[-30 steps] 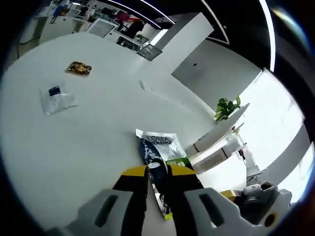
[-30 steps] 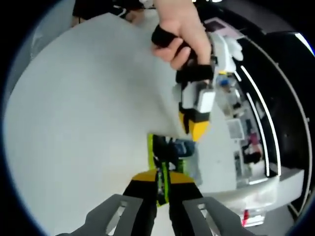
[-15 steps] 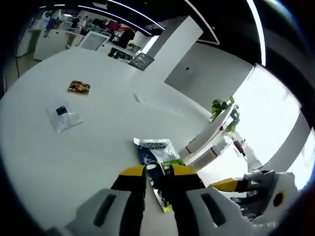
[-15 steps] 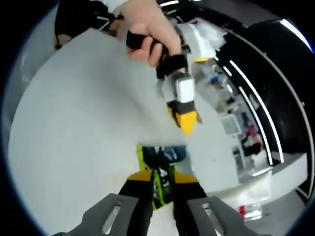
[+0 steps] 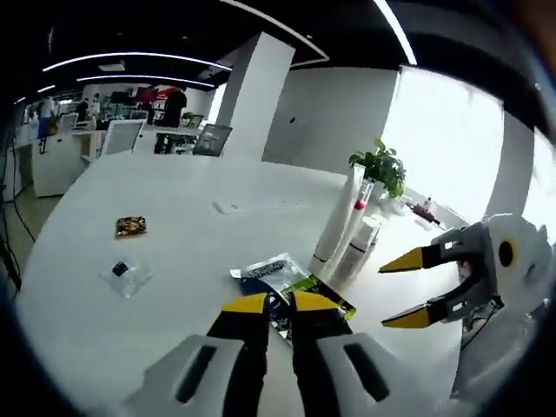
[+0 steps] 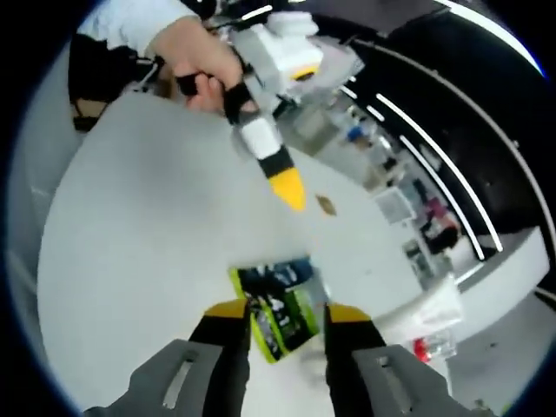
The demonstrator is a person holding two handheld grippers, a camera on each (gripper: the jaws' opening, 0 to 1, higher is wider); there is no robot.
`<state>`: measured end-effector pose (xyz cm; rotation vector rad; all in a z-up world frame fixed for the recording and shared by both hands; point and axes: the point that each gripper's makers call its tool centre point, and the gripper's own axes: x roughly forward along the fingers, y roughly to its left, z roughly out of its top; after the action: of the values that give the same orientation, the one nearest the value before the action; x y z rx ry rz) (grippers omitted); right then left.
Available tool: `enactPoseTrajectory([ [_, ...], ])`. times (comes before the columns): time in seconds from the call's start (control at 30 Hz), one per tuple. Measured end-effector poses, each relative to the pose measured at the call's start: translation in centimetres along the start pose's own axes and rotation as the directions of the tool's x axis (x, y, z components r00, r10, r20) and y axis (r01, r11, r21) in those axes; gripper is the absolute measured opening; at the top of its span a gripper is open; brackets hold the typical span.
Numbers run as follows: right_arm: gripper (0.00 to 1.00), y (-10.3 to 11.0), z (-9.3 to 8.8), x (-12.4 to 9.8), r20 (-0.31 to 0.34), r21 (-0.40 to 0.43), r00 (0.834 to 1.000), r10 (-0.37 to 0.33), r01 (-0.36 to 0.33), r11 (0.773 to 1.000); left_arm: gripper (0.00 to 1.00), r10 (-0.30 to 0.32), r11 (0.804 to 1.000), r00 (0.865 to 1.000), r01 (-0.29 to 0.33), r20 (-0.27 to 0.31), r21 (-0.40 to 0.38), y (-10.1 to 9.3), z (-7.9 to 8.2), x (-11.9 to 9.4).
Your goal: Arrange the skincare products in the storage area until every visible bottle or jar stands upright without overlapping.
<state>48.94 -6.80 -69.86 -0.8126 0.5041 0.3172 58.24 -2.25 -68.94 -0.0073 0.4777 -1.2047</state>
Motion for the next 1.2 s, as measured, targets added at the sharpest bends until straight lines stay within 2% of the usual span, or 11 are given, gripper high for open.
enactPoseTrajectory([
  [0.1,0.30,-0.1,0.7,-0.6,0.017,-0.018,1.000,-0.010,0.010,1.000,0.00,-0.009,1.000,1.000,0.009,0.007,0.024,-0.6,0.3,-0.5],
  [0.2,0.37,0.0,1.2,-1.1,0.020,0.018,1.000,-0.004,0.003,1.000,0.08,0.008,0.995,1.000,-0.008,-0.002,0.098,-0.8,0.4,-1.1],
  [0.4,0.50,-0.1,1.3,-2.3,0.017,0.098,1.000,-0.004,0.002,0.995,0.12,0.016,0.979,1.000,-0.011,-0.023,0.203,-1.5,0.5,-2.6],
  [0.47,0.55,-0.1,1.4,-2.9,0.027,0.190,1.000,-0.001,-0.004,0.982,0.16,0.019,0.969,0.999,-0.012,-0.029,0.245,-2.0,0.5,-3.4],
  [0.5,0.56,-0.2,1.5,-3.1,0.035,0.209,0.999,-0.004,-0.003,0.978,0.19,0.020,0.960,0.999,-0.008,-0.040,0.279,-2.2,0.5,-3.7],
  [0.6,0.59,-0.7,1.5,-4.1,0.034,0.227,0.999,-0.018,0.010,0.974,0.27,0.025,0.951,0.998,-0.007,-0.053,0.309,-2.6,0.4,-4.4],
  [0.7,0.68,-0.8,1.4,-4.7,0.023,0.251,1.000,-0.020,0.013,0.968,0.36,0.064,0.928,0.998,-0.055,-0.014,0.370,-2.4,1.2,-5.4],
  [0.8,0.72,-1.0,1.7,-5.5,0.030,0.291,0.999,-0.028,0.018,0.957,0.38,0.065,0.929,0.998,-0.056,-0.013,0.367,-2.8,1.4,-6.3],
  [0.9,0.74,-1.2,2.0,-6.1,0.036,0.314,0.999,-0.037,0.023,0.949,0.43,0.068,0.917,0.997,-0.054,-0.022,0.394,-3.0,1.6,-7.0],
  [1.03,0.78,-1.5,2.4,-7.2,0.046,0.338,0.997,-0.057,0.038,0.940,0.48,0.069,0.913,0.997,-0.056,-0.016,0.404,-3.2,1.7,-8.1],
  [1.2,0.80,-2.0,2.7,-8.6,0.061,0.361,0.994,-0.092,0.064,0.930,0.64,0.060,0.915,0.997,-0.038,-0.044,0.402,-4.1,1.1,-9.6],
])
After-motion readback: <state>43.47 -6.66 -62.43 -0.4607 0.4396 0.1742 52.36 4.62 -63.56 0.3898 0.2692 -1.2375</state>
